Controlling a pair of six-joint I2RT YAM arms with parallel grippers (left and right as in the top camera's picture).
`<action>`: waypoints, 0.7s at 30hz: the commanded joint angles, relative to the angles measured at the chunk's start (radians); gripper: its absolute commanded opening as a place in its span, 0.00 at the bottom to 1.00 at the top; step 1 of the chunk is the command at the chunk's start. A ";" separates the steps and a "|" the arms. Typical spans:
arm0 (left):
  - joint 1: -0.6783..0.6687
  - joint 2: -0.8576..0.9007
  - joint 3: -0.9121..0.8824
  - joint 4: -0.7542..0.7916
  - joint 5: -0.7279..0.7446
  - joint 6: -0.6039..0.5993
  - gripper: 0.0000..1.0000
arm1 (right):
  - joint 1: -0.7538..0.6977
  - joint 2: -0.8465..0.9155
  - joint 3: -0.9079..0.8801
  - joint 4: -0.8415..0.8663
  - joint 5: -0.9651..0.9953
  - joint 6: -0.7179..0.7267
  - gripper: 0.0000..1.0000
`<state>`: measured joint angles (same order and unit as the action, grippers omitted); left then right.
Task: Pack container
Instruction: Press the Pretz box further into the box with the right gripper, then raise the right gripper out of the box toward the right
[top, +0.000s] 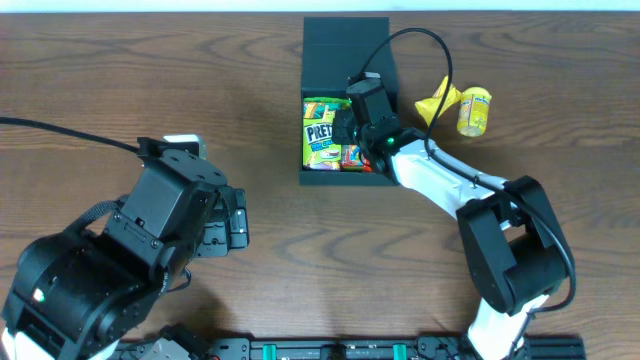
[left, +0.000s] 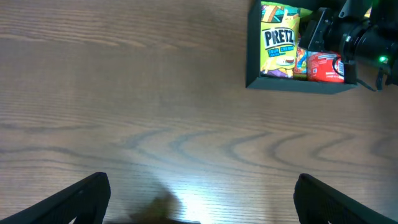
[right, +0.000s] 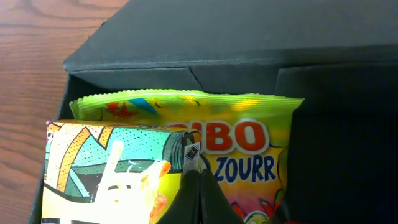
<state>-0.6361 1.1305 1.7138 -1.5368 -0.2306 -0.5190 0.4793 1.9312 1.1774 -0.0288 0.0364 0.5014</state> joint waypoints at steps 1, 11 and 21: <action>0.001 0.000 0.010 0.000 0.003 0.011 0.95 | 0.000 0.018 0.016 -0.005 -0.035 0.016 0.02; 0.001 0.000 0.010 0.000 0.003 0.010 0.95 | -0.001 0.008 0.016 -0.065 0.117 -0.008 0.02; 0.001 0.000 0.010 0.000 0.003 0.010 0.95 | -0.015 -0.143 0.018 -0.121 0.158 -0.027 0.02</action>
<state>-0.6361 1.1305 1.7138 -1.5368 -0.2306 -0.5190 0.4774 1.8759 1.1774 -0.1318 0.1616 0.4984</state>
